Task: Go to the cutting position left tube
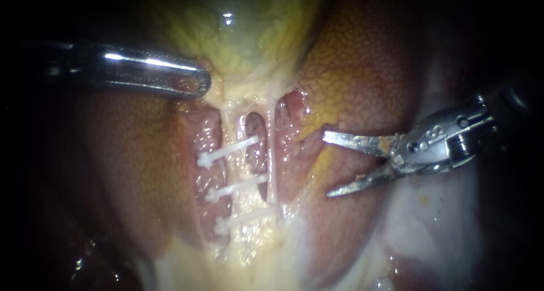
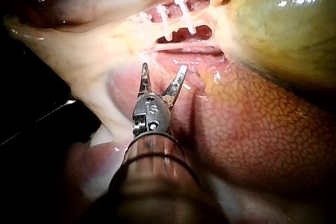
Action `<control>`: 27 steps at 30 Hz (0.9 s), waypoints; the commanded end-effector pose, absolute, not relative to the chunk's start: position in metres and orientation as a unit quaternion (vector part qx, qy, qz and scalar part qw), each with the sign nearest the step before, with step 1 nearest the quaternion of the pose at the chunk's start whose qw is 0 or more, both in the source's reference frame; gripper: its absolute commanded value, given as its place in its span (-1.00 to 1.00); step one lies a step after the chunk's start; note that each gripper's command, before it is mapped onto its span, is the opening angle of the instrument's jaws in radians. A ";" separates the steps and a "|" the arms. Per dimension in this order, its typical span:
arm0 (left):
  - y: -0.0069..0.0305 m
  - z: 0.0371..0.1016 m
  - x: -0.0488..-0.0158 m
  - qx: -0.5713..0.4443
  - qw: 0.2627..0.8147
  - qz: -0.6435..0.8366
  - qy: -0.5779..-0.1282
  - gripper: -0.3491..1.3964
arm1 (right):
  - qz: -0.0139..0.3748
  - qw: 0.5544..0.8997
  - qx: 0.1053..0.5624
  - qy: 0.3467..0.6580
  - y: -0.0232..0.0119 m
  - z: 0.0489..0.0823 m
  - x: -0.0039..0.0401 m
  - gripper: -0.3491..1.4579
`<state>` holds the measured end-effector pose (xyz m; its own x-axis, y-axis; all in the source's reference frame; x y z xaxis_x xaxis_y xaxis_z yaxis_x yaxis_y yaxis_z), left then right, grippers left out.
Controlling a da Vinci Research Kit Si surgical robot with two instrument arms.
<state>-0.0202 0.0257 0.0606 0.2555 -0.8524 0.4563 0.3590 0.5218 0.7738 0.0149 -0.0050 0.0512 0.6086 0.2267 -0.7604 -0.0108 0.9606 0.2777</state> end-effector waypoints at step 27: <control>0.0275 0.0545 -0.0167 0.275 0.737 -0.418 -0.455 -1.00 | 0.077 0.837 0.216 0.496 -0.0045 0.0518 0.0177 0.82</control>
<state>-0.0167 0.0275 0.0545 0.2371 -0.8656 0.4411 0.3647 0.5002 0.7854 0.0180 -0.0045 0.0519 0.4848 0.3551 -0.7993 0.0903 0.8886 0.4496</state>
